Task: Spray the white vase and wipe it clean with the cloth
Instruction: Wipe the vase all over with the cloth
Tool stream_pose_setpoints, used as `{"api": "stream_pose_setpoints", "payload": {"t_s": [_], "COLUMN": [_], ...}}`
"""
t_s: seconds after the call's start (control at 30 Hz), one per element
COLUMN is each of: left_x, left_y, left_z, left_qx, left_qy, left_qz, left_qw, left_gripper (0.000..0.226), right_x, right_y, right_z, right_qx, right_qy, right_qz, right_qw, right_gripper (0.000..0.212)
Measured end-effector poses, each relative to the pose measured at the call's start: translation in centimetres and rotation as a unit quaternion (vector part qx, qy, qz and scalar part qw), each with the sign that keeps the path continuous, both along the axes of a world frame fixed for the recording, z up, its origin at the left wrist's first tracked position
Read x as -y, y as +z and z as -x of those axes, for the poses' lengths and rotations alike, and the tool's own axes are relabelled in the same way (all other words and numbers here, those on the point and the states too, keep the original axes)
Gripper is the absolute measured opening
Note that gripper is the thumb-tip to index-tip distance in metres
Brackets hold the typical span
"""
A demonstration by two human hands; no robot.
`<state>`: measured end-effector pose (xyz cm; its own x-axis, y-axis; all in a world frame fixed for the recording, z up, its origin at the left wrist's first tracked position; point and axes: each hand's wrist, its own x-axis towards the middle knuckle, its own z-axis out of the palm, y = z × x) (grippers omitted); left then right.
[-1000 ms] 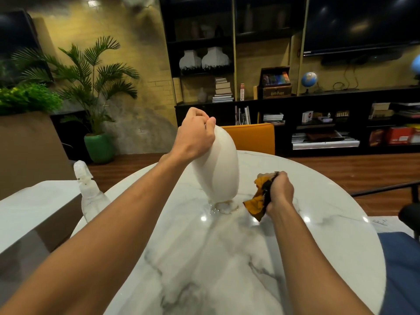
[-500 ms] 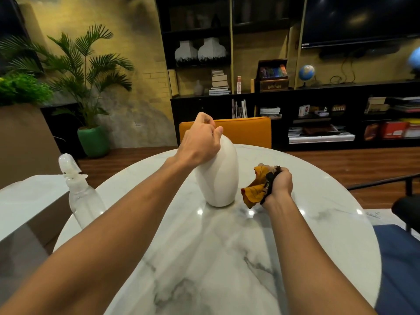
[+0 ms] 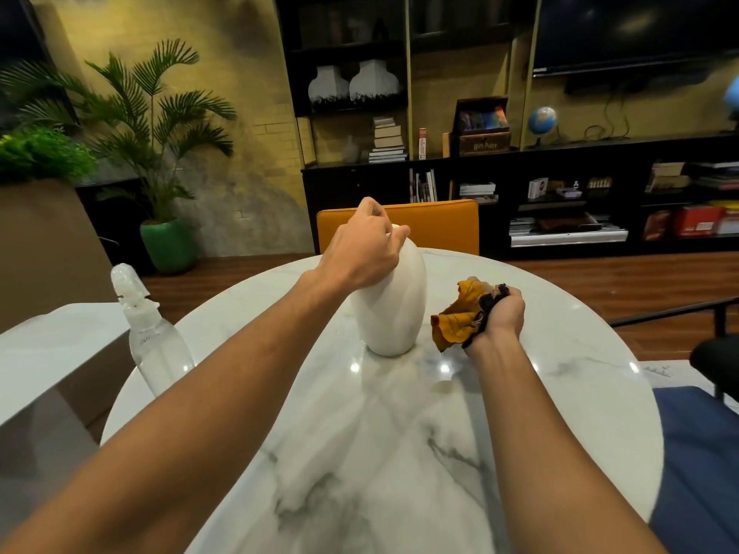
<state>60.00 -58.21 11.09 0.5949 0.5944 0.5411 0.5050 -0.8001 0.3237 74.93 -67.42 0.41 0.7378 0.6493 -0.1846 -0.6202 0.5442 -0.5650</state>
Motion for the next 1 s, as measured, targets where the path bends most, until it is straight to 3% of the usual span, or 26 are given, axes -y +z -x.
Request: {"api": "stream_pose_setpoints", "payload": {"t_s": [0.13,0.3,0.57,0.7,0.87,1.0], "left_x": [0.8,2.3,7.8,9.9,10.2,9.6], "left_y": [0.2,1.9,4.1,3.6,1.4,-2.2], "left_z": [1.5,6.1,16.4,22.1,27.0,29.0], "left_qx": [0.01,0.067,0.127,0.189,0.274,0.323], "left_qy": [0.001,0.009,-0.015,0.004,0.066,0.121], "left_qz": [-0.007,-0.036,-0.043,-0.04,-0.013,0.027], "left_qw": [1.0,0.997,0.991,0.981,0.959,0.938], "left_gripper": [0.04,0.041,0.028,0.024,0.032,0.052], "right_x": [1.7,3.9,7.4,8.2,7.0,5.5], "right_y": [0.4,1.7,4.9,6.2,6.2,5.7], "right_z": [0.9,4.5,11.0,14.4,17.7,20.1], "right_qx": [0.015,0.091,0.185,0.189,0.191,0.181], "right_qy": [0.019,0.067,0.173,0.229,0.26,0.299], "right_qz": [-0.038,-0.057,-0.136,-0.157,-0.107,-0.078], "right_qw": [0.999,0.992,0.958,0.942,0.94,0.934], "right_gripper": [0.038,0.06,0.029,0.017,0.019,0.017]}}
